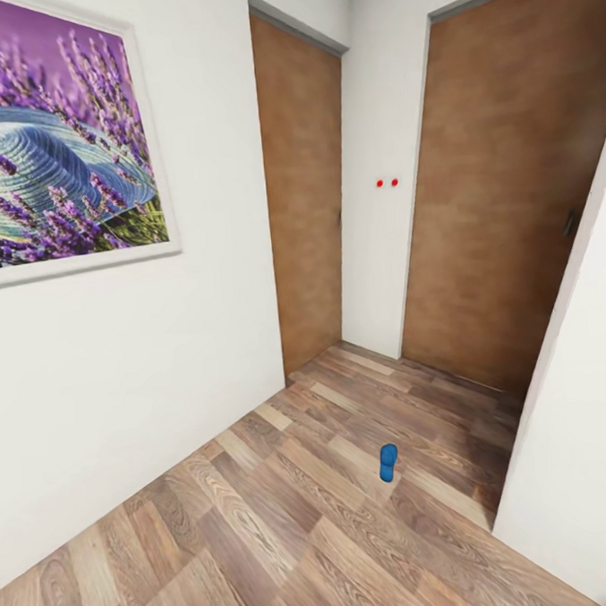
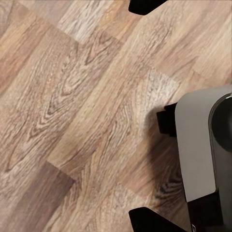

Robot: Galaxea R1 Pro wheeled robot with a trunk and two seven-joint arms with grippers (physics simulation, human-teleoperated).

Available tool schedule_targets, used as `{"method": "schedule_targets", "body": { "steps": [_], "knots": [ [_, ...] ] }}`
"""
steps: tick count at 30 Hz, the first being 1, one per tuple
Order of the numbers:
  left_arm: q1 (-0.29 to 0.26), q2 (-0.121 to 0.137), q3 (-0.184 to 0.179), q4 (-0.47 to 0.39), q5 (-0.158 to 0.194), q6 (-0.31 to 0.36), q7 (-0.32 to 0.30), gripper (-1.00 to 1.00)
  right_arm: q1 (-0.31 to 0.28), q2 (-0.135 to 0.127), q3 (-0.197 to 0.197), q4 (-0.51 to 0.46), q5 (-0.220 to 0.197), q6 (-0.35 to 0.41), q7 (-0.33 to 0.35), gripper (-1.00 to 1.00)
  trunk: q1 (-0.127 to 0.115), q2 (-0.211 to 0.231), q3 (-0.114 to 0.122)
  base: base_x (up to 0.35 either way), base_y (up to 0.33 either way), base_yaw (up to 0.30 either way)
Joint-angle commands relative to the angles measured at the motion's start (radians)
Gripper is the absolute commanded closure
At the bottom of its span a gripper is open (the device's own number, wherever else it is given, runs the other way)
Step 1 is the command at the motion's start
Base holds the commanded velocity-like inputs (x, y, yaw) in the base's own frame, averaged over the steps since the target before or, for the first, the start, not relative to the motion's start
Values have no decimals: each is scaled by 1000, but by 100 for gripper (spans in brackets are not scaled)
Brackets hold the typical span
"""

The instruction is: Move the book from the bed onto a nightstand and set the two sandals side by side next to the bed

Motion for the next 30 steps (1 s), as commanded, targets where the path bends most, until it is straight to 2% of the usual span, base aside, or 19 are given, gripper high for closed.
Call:
{"method": "schedule_targets", "body": {
  "steps": [1,15,25,30],
  "knots": [
    [0,0,0,-1,1,-2,0,-100,0,1,-2,0,0,-2,-1,-100,1,0,-1,248,185,0],
    [0,0,1,-1,1,-2,0,-100,0,2,-2,0,0,-3,-1,-100,1,0,-1,282,52,0],
    [0,0,0,0,0,-2,0,-100,0,2,-2,0,0,-1,0,-100,1,0,-1,41,1,7],
    [0,0,0,3,0,-3,1,-100,0,2,-5,0,0,-1,0,-100,1,0,-1,2,0,195]
  ]
}}
